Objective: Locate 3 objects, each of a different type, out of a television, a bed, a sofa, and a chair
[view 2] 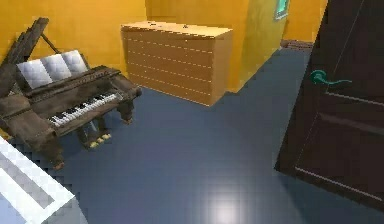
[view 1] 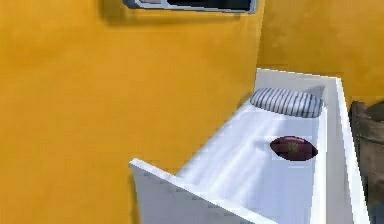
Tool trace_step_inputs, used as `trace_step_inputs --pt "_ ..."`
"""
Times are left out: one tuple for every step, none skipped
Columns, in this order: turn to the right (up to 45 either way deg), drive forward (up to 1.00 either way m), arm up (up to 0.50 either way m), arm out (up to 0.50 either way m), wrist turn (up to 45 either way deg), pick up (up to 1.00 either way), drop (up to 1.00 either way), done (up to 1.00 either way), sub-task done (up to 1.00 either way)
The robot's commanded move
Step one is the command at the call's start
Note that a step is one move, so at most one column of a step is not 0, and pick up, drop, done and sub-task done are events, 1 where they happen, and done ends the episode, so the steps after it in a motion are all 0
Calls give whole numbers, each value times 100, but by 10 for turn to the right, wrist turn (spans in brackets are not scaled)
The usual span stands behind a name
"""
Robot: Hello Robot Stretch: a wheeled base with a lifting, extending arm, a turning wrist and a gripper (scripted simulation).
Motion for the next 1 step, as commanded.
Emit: trace_step_inputs --pt "0 0 0 0 0 0 0 0 100"
